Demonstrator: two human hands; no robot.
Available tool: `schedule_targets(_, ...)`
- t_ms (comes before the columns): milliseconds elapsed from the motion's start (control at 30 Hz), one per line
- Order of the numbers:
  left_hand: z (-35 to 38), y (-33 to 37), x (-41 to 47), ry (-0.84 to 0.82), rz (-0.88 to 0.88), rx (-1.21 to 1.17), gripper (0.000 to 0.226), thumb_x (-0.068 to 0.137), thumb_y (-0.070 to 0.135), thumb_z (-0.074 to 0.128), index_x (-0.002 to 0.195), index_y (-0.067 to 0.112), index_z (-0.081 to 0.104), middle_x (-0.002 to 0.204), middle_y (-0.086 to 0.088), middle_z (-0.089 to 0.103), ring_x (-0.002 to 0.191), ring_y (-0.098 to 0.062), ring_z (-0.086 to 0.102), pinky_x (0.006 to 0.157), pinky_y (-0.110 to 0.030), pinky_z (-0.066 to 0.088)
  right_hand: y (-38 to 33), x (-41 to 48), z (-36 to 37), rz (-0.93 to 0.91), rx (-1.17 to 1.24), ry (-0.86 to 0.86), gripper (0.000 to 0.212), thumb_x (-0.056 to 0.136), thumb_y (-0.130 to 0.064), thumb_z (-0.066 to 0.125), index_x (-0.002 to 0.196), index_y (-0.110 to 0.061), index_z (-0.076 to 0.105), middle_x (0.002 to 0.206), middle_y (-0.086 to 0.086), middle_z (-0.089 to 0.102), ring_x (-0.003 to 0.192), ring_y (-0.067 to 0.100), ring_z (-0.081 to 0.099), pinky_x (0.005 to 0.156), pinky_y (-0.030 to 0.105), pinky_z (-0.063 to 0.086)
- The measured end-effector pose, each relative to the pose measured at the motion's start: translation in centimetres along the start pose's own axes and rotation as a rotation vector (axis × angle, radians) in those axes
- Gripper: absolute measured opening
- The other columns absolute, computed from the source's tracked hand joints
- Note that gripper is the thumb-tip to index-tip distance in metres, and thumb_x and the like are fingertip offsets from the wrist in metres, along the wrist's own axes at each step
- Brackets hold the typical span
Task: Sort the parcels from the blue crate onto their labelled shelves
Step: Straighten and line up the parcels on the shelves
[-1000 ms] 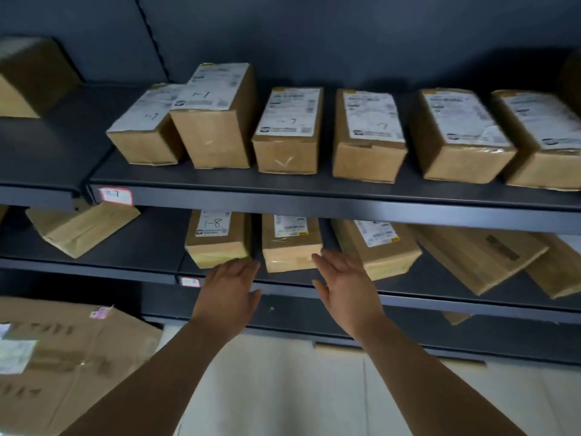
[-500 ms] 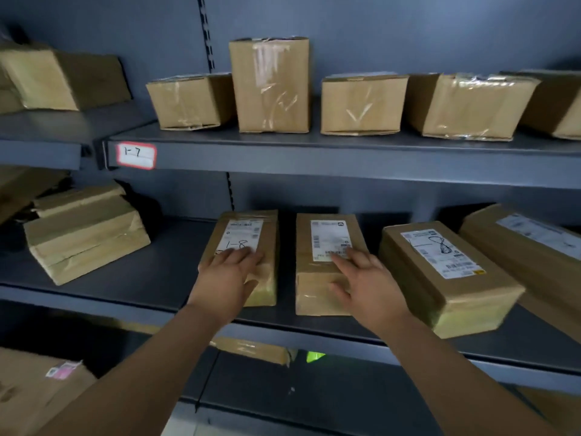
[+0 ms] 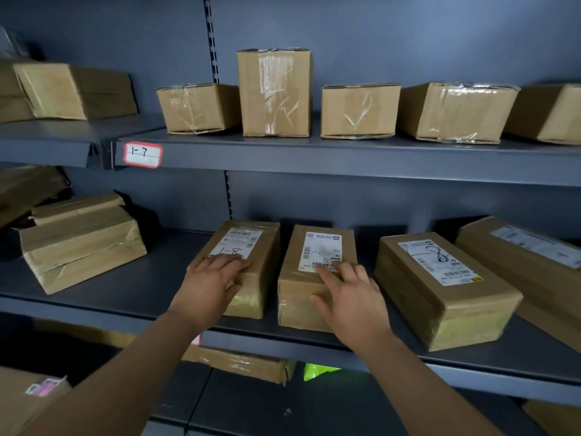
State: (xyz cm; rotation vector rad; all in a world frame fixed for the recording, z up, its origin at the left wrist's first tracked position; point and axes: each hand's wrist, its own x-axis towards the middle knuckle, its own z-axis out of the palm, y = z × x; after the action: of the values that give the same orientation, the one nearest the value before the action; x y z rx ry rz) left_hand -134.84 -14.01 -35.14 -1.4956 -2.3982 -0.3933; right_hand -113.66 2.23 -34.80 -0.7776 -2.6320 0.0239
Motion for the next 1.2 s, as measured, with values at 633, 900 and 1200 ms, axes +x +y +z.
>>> schedule_targets(633,-3.1,6.3,0.1,-0.036,-0.100,-0.017,0.054,0.099,0.040,0.038,0.149,0.024,0.028,0.151,0.002,0.036,0.139,-0.019,0.031,0.117,-0.041,0.019,2.2,-2.3,-3.1,-0.085,0.053,0.116,0.061,0.093,-0.042,0.045,0.147,-0.019,0.029,0.156,0.008,0.022,0.145,0.023,0.014,0.116,0.038,-0.003)
schedule_targets(900,-3.8,20.3,1.8,0.008,0.015,-0.108,0.049,0.095,0.040,0.046,0.140,0.021,0.044,0.141,0.001,0.049,0.130,-0.020,0.042,0.112,-0.038,0.026,14.8,-7.2,-8.2,0.090,-0.108,0.154,0.055,0.089,-0.037,0.056,0.138,-0.013,0.046,0.143,0.011,0.045,0.138,0.027,0.033,0.116,0.040,0.011)
schedule_targets(1200,-0.9,31.4,5.3,-0.183,0.173,-0.095,0.062,0.094,0.047,0.044,0.149,0.025,0.024,0.153,0.003,0.032,0.140,-0.018,0.027,0.117,-0.040,0.017,26.4,-10.6,-12.3,0.220,-0.278,0.054,0.052,0.094,-0.030,0.048,0.143,-0.015,0.036,0.150,0.008,0.034,0.141,0.025,0.023,0.116,0.041,0.008)
